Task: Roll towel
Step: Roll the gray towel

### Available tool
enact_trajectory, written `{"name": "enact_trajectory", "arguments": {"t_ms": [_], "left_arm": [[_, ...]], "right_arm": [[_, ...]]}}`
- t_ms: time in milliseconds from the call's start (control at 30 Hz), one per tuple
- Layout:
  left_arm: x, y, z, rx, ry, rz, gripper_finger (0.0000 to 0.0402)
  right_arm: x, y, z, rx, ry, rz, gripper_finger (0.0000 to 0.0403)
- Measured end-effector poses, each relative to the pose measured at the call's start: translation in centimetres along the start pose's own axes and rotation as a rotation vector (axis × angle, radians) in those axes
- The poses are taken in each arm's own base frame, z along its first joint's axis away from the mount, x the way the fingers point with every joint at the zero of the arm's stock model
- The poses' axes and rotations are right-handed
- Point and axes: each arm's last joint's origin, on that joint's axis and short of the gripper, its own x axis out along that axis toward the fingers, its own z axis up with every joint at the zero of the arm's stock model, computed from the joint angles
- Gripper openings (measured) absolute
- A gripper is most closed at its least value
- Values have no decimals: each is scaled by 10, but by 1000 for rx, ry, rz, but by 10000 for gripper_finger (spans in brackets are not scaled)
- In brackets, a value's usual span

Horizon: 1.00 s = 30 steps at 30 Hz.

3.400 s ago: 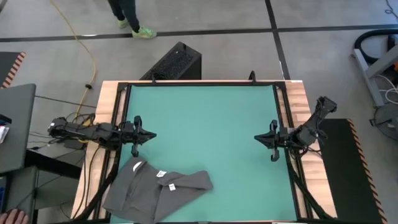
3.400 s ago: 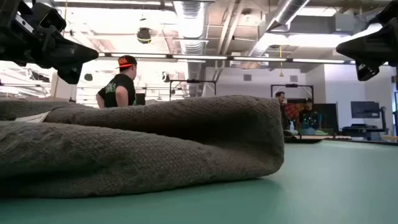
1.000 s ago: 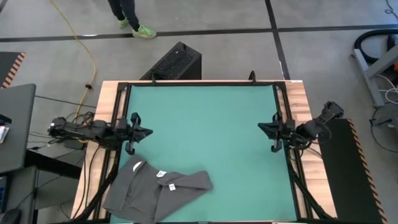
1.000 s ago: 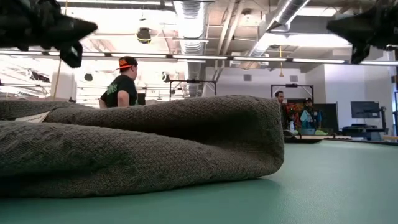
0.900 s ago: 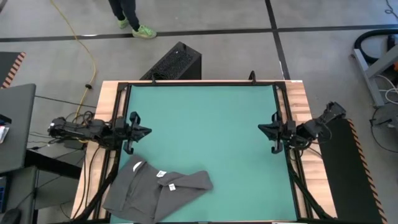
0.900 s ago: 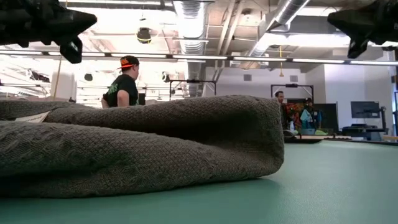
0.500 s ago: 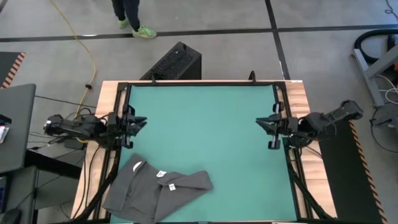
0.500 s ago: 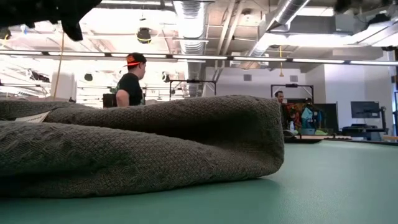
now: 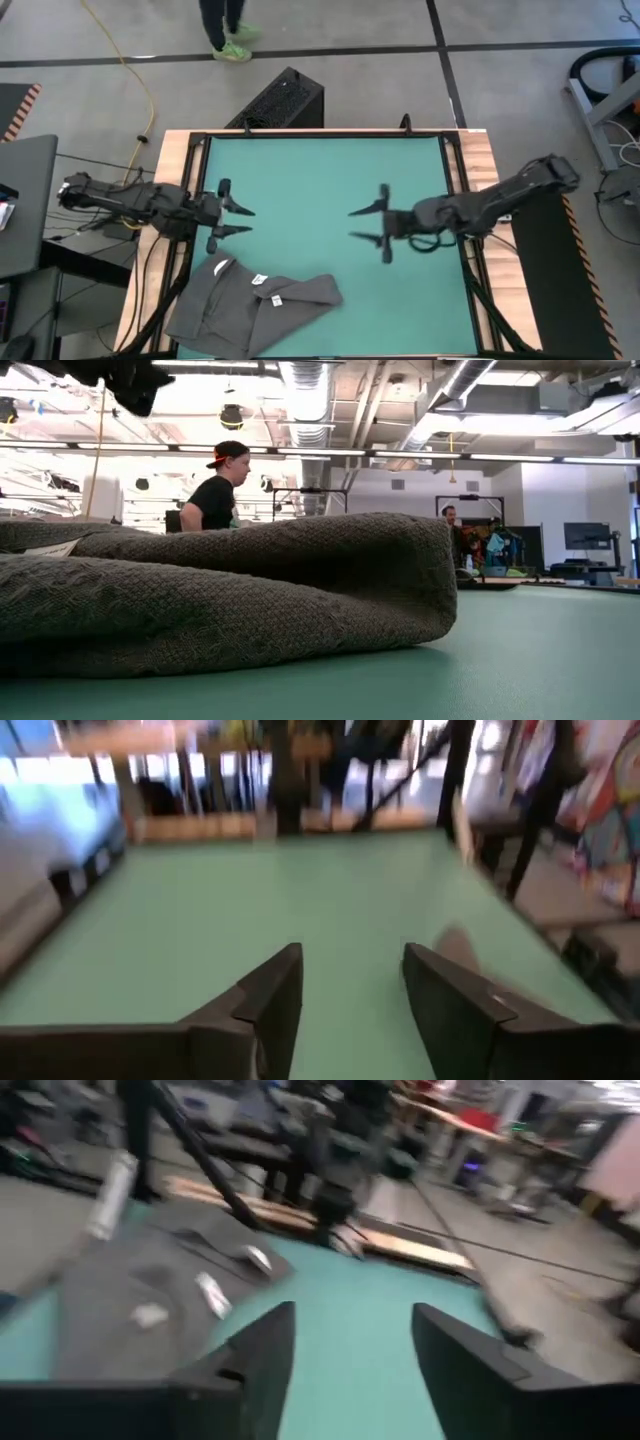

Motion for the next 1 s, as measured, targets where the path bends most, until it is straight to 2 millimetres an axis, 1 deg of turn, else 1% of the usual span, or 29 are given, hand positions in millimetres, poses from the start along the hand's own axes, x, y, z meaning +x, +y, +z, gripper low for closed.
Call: {"name": "enact_trajectory", "arguments": {"t_ms": [67, 167, 333, 500, 633, 733, 867, 1000], "left_arm": [[3, 0, -2, -7, 95, 2, 176], [5, -2, -4, -6, 181, -28, 178], [7, -3, -5, -17, 203, -45, 178], [5, -3, -8, -27, 236, -54, 178], [5, -3, -11, -28, 270, -65, 178], [4, -3, -12, -25, 275, -61, 178], [4, -3, -12, -21, 274, -59, 178], [5, -3, -12, -15, 281, -59, 178]], "right_arm": [[22, 10, 1, -7, 26, 41, 255], [56, 32, -3, -77, 90, 91, 258], [107, 55, 1, -101, 131, 124, 255], [153, 79, -6, -88, 182, 224, 255], [180, 94, -11, -92, 240, 271, 254], [197, 104, -14, -54, 276, 330, 254], [213, 113, -11, -31, 271, 402, 254], [226, 124, -24, -20, 294, 429, 254]]}}
